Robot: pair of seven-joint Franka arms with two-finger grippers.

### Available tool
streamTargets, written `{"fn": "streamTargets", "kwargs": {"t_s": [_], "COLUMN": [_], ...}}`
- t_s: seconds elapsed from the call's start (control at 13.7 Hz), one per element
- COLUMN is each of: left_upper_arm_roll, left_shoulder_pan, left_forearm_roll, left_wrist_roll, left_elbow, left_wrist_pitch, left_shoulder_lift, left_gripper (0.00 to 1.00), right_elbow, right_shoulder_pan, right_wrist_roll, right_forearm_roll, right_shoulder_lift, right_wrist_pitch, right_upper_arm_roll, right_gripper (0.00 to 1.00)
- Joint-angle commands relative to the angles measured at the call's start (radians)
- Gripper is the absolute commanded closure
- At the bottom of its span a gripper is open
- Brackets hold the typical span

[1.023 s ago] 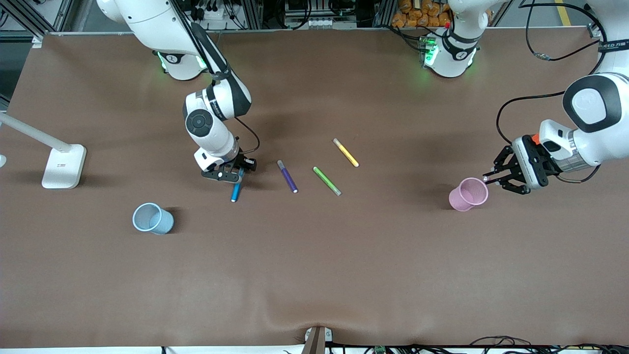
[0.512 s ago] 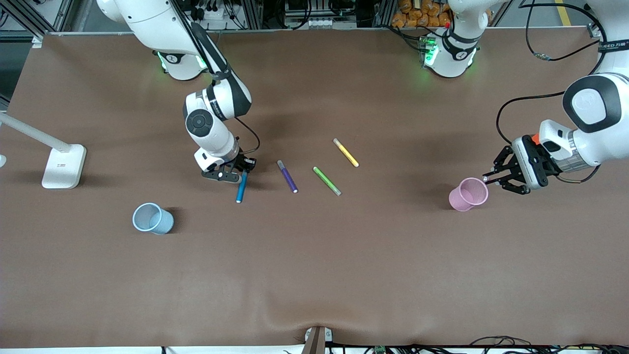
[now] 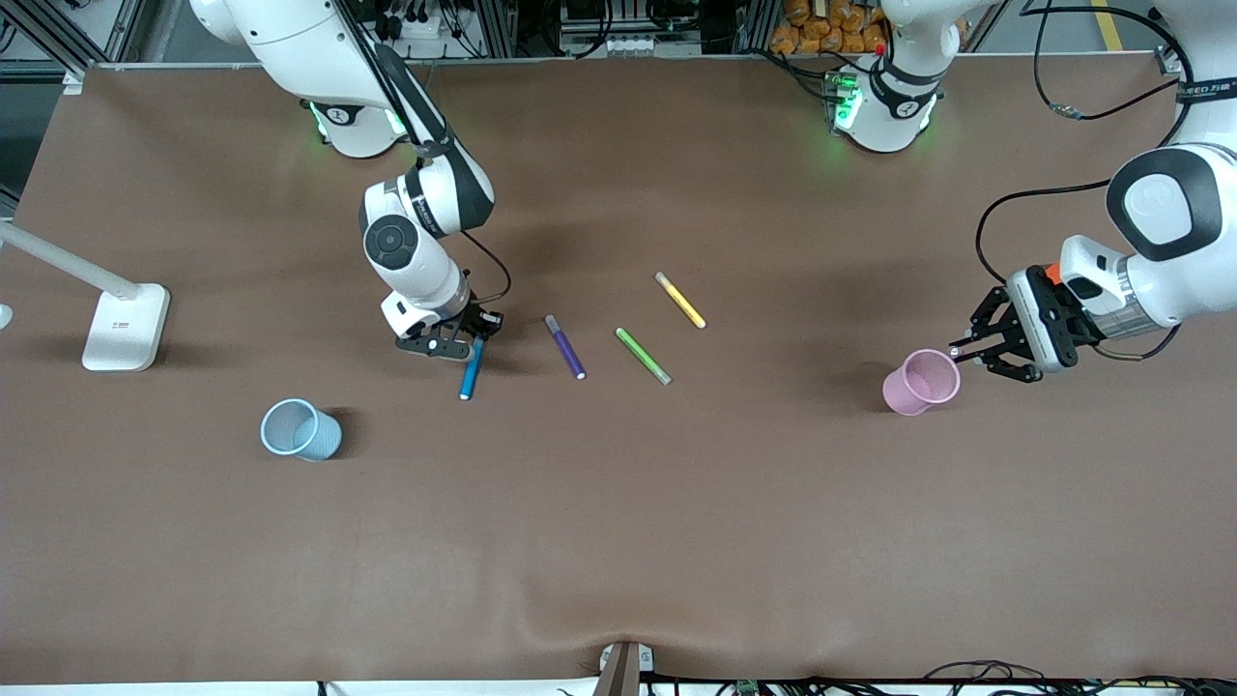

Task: Place pink and blue markers in matching cups
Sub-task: 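Hold the pink marker over the pink cup while the right gripper carries the blue marker, then lower the pink marker into the pink cup and open the left gripper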

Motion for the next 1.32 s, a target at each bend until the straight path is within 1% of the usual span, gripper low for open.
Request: {"fn": "streamTargets", "kwargs": {"t_s": [0.0,0.15,0.22,0.29,0.37,0.44,0.51,0.58,0.73,0.95,1.17,1.24], "left_upper_arm_roll": [-0.009,-0.009,-0.009,-0.009,-0.009,-0.010,-0.010,-0.010,-0.010,-0.010,-0.010,-0.010], "left_shoulder_pan": [0.007,0.005,0.004,0.004,0.001,-0.002,-0.012,-0.013,-0.016,-0.032,-0.030,-0.030], "left_forearm_roll": [-0.008,-0.007,-0.007,-0.005,-0.004,-0.004,-0.004,-0.004,-0.005,-0.008,-0.004,-0.004], "left_wrist_roll": [0.017,0.023,0.029,0.034,0.037,0.051,0.080,0.098,0.102,0.102,0.102,0.102], "left_elbow": [0.019,0.016,0.016,0.018,0.023,0.039,0.061,0.085,0.092,0.092,0.090,0.087], "left_wrist_pitch": [0.000,0.000,0.000,0.004,0.015,0.032,0.036,0.036,0.041,0.056,0.055,0.055], "left_shoulder_lift": [0.002,0.005,0.016,0.028,0.050,0.067,0.094,0.120,0.136,0.159,0.172,0.174], "left_gripper": [1.00,1.00,1.00,1.00,1.00,1.00,1.00,1.00,1.00,1.00,1.00,1.00], "right_elbow": [0.004,0.021,0.050,0.096,0.157,0.225,0.275,0.315,0.395,0.518,0.576,0.593], "right_shoulder_pan": [-0.083,-0.134,-0.155,-0.180,-0.204,-0.229,-0.257,-0.273,-0.301,-0.347,-0.396,-0.404], "right_wrist_roll": [-0.083,-0.152,-0.178,-0.196,-0.213,-0.223,-0.226,-0.224,-0.226,-0.272,-0.331,-0.339], "right_forearm_roll": [0.007,0.007,0.006,0.003,-0.002,-0.004,-0.016,-0.052,-0.120,-0.174,-0.191,-0.223], "right_shoulder_lift": [-0.086,-0.121,-0.131,-0.135,-0.135,-0.129,-0.126,-0.123,-0.118,-0.091,-0.072,-0.065], "right_wrist_pitch": [-0.016,-0.057,-0.118,-0.204,-0.326,-0.443,-0.531,-0.594,-0.713,-0.914,-1.042,-1.073], "right_upper_arm_roll": [0.009,0.009,0.006,0.006,0.006,0.006,0.006,0.007,0.007,0.007,0.007,0.007], "right_gripper": [1.00,1.00,1.00,1.00,1.00,1.00,1.00,1.00,1.00,1.00,1.00,1.00]}}
